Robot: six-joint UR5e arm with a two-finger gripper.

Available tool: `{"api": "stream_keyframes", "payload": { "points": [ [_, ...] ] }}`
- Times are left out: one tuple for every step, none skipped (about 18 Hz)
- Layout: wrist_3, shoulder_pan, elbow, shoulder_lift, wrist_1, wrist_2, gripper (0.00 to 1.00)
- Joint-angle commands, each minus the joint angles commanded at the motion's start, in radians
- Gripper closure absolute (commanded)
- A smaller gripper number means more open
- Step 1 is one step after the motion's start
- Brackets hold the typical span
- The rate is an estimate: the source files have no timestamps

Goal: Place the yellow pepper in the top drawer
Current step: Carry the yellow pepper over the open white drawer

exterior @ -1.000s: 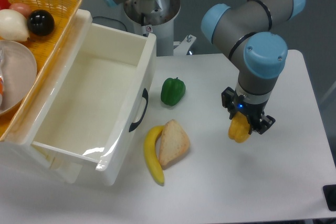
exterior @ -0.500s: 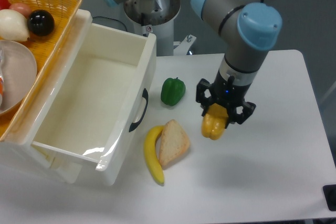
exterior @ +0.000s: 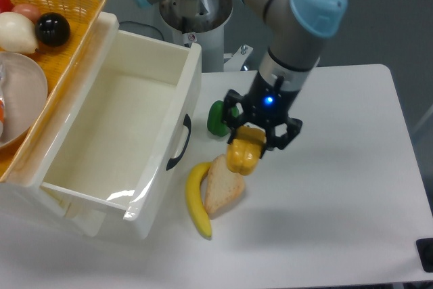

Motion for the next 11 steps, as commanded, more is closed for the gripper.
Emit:
{"api": "stream_keyframes", "payload": {
  "points": [
    [-0.034,-0.008,-0.002,0.018,0.0,-0.012,0.9],
    [-0.067,-0.012,-0.002,0.037,0.0,-0.032,0.91],
    [-0.094,-0.014,-0.002,0.054,0.0,-0.052,0.91],
    [-0.114,-0.015,-0.002,0.071,0.0,-0.066,0.9],
    [-0.124,-0.018,-0.008,0.089,0.0,-0.071,0.91],
    [-0.129,-0.026,-0.012,0.101,0.0,-0.074,0.9],
    [-0.137,-0.037,-0.018,0.111,0.0,-0.074,0.9],
    [-0.141,-0.049,-0.029,0.121,0.0,-0.074,0.91],
    [-0.141,-0.055,-0.041,0.134,0.0,-0.074,0.91],
    [-0.141,-0.061,-0.054,0.141,0.002,-0.072,0.91],
    [-0.143,-0.071,-0.064,0.143,0.002,-0.071,0.9]
  ]
}}
